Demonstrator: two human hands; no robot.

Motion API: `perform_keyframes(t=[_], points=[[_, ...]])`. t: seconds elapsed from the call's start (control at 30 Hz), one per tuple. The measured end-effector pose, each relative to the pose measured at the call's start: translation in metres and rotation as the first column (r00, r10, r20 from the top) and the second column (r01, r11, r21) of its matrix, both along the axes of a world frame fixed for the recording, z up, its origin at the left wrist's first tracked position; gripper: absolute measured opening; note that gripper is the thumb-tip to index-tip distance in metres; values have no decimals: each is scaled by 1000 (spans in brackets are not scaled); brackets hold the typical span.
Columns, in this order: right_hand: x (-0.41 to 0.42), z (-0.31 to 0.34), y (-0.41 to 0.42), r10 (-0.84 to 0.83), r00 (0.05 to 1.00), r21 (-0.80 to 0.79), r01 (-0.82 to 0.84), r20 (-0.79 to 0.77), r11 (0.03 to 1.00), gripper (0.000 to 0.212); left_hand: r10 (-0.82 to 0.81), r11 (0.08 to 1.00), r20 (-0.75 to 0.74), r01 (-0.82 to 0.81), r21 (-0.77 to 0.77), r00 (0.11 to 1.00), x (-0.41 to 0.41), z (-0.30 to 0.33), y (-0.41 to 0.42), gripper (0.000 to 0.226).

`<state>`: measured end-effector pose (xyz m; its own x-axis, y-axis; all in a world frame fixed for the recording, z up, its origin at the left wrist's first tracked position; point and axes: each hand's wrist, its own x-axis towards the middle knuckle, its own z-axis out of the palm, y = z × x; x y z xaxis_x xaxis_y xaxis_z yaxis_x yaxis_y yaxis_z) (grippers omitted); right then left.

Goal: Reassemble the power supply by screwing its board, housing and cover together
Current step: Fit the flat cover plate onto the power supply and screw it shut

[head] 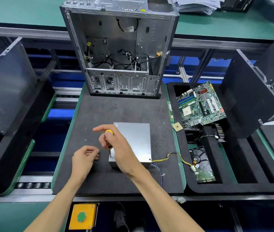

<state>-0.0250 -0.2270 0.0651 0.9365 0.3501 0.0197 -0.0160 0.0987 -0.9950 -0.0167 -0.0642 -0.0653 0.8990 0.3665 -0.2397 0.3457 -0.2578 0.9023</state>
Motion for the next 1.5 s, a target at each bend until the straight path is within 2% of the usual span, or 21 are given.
perform_keyframes(t=[0.1, 0.2, 0.23, 0.3, 0.4, 0.53, 0.67, 0.77, 0.87, 0.97, 1.1, 1.17, 1.27, 1.33, 1.5], points=[[-1, -2, 1, -4, 1000, -25, 4, -9, 1000, 33, 15, 1000, -3, -15, -15, 1000, -1, -3, 0, 3], [2, -4, 1, -11, 1000, -26, 11, 0, 1000, 9, 2, 1000, -5, -2, 8, 1000, -3, -4, -1, 2], [2, -4, 1, -14, 1000, -17, 14, 3, 1000, 8, -8, 1000, -4, 8, 18, 1000, -4, -4, -1, 3], [3, -3, 1, -26, 1000, -33, 26, 12, 999, 17, -21, 999, 0, 21, 36, 1000, -6, -5, -2, 3], [3, -3, 2, -24, 1000, -21, 24, 20, 999, 14, -34, 997, 4, 34, 67, 999, -7, -4, -3, 3], [0, -4, 4, -21, 1000, -5, 21, 9, 1000, 30, -40, 997, 9, 39, 72, 999, -7, -4, -5, 4], [3, -8, 4, -35, 999, -1, 35, 3, 999, 8, -60, 995, 15, 59, 81, 998, -9, -3, -6, 4], [5, -6, 3, -54, 999, -14, 54, 4, 998, 19, -72, 993, 2, 71, 94, 997, -9, -3, -5, 4], [6, -4, 3, -49, 999, 6, 49, 5, 999, 13, -77, 993, 6, 76, 89, 997, -9, -5, -3, 3], [8, -4, 5, -45, 999, -9, 45, -3, 999, 31, -78, 993, 10, 77, 86, 997, -8, -6, -2, 4], [12, -5, 6, -24, 1000, -4, 24, -14, 1000, 9, -95, 992, 19, 93, 83, 995, -10, -7, 0, 4], [13, -4, 6, -18, 1000, -1, 18, -11, 1000, 19, -106, 990, 15, 104, 98, 994, -9, -7, 0, 6], [14, -3, 6, -1, 1000, 35, 1, -1, 999, 14, -151, 969, -2, 149, 198, 989, -7, -8, -3, 11], [14, -2, 6, 3, 1000, 41, -3, -14, 999, 22, -203, 940, -14, 198, 277, 979, -7, -9, -5, 12], [18, -2, 5, 40, 998, 63, -38, -40, 997, 29, -368, 809, -95, 369, 458, 925, -5, -4, -4, 21]])
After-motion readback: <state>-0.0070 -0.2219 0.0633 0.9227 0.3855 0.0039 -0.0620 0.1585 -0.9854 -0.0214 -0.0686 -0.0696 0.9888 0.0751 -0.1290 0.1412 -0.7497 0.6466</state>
